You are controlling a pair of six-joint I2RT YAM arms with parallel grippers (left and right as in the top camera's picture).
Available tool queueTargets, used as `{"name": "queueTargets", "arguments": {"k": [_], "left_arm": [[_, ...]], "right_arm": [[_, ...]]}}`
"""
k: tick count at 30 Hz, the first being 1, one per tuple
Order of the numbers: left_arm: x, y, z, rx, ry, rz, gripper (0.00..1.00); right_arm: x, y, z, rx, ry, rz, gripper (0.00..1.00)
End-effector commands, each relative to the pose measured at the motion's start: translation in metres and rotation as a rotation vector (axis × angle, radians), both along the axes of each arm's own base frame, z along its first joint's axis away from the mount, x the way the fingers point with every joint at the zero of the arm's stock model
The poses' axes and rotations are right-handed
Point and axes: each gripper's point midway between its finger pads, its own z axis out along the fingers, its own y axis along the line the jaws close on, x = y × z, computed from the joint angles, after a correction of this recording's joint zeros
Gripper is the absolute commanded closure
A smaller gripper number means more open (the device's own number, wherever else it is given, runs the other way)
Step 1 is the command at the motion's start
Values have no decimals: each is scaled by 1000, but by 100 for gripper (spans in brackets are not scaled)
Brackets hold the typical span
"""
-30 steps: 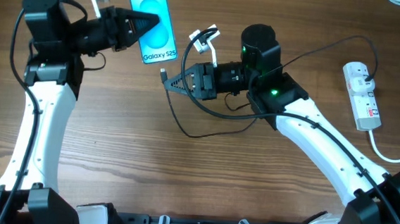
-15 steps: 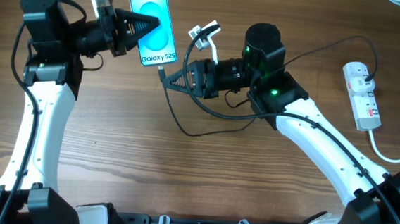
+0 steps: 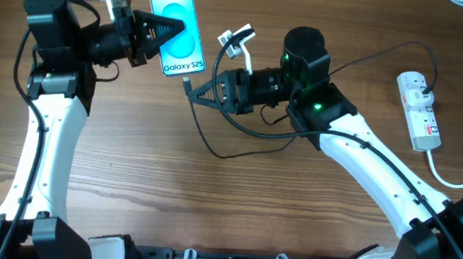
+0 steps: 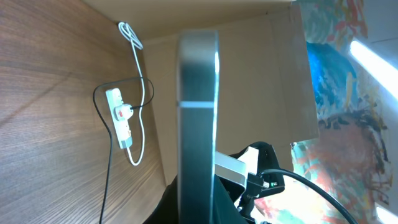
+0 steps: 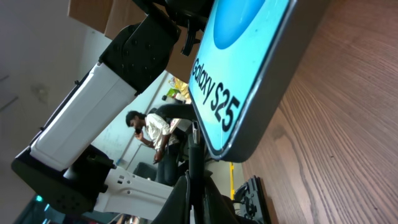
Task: Plug charger to phone and switch on socket
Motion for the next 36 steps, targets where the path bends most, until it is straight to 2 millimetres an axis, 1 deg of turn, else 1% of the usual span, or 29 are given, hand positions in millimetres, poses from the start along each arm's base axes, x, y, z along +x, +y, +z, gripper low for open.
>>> {"name": "queueTargets", "arguments": {"k": [1,21,36], "left_arm": [[-6,-1,10,-4,-23,-17,96],[-9,-2,11,-6,-27,-35,96],[-10,-2,11,-2,-45,-43,96]], "right_arm": [[0,-2,4,6,-3,3,96],[10,0,2,-9,40,-56,96],[10,0,3,-14,80,-62,96]]}}
